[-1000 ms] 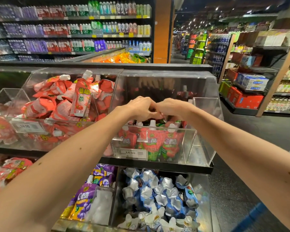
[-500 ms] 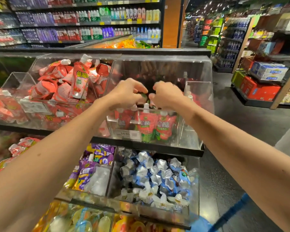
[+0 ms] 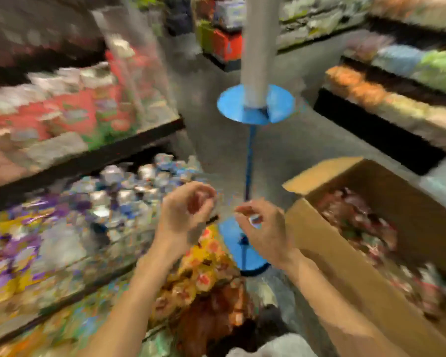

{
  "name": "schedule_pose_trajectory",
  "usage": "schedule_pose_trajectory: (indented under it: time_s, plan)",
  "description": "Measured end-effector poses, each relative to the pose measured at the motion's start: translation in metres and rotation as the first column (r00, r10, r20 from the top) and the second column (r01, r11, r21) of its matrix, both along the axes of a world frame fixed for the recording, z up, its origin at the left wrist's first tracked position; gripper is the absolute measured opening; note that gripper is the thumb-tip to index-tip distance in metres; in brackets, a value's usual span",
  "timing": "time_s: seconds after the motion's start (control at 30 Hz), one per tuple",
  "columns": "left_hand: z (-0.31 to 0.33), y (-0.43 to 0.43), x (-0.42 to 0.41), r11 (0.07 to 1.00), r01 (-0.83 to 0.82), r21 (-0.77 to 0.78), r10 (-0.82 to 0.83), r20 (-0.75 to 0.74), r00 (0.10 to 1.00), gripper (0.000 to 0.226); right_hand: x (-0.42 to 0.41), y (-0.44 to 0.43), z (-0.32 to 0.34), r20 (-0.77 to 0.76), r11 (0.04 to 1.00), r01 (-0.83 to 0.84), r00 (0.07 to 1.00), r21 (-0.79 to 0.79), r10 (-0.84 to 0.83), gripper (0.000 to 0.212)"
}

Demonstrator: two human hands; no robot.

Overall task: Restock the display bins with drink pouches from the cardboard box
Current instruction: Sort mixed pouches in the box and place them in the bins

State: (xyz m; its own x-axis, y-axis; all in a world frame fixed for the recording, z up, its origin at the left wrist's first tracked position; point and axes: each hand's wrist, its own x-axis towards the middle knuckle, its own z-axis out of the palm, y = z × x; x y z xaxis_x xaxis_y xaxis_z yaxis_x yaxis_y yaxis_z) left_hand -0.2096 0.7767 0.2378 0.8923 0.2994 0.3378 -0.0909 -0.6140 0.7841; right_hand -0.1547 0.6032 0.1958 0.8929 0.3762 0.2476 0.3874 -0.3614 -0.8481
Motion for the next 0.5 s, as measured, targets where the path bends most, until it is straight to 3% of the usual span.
schedule_pose_trajectory:
  time_s: [0.1, 0.27, 0.37, 0.5]
  plan:
    - [-0.046, -0.087, 0.042, 0.953, 0.301, 0.014, -0.296, -0.155, 0.943, 0.016, -0.008, -0.105, -0.040, -0.192, 0.959, 0.258, 0.942, -0.119, -0.277, 0.009]
    - [-0.096, -0.225, 0.098, 0.772, 0.632, -0.071, -0.600, -0.410, 0.687, 0.050, -0.023, -0.237, -0.081, -0.393, 0.824, 0.511, 0.725, -0.243, -0.566, 0.029]
    - [-0.134, -0.287, 0.129, 0.644, 0.764, 0.019, -0.646, -0.522, 0.557, 0.029, -0.018, -0.292, -0.102, -0.443, 0.736, 0.607, 0.594, -0.300, -0.671, 0.021]
    - [-0.193, -0.355, 0.177, 0.627, 0.778, -0.024, -0.616, -0.627, 0.477, 0.028, 0.011, -0.356, -0.148, -0.496, 0.646, 0.663, 0.445, -0.377, -0.746, 0.008]
